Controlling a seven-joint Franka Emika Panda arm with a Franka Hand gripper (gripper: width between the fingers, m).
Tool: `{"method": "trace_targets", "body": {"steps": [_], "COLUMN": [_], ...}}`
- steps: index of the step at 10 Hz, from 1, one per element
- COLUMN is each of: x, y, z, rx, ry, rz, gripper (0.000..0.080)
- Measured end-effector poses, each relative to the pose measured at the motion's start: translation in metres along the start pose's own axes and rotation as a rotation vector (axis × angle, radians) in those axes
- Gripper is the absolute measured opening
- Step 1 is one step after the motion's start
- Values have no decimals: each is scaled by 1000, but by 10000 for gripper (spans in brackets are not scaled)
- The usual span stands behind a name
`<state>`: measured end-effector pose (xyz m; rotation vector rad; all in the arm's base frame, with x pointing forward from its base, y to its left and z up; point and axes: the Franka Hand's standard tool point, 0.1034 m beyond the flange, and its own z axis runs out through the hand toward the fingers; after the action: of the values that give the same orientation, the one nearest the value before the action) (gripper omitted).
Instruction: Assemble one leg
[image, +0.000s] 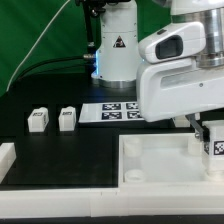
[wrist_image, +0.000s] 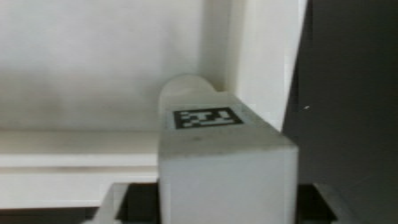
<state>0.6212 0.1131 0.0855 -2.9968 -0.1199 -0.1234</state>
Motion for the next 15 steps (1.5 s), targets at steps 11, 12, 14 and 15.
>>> {"method": "trace_targets", "body": {"steps": [11, 12, 14, 15], "x": [-1, -1, -1, -2], "y": [5, 5, 2, -1], "z": [2, 2, 3, 3], "rx": [10, 9, 11, 18], "ry": [11, 11, 9, 0], "rz": [753, 924, 1140, 1271], "gripper": [297, 297, 297, 297]}}
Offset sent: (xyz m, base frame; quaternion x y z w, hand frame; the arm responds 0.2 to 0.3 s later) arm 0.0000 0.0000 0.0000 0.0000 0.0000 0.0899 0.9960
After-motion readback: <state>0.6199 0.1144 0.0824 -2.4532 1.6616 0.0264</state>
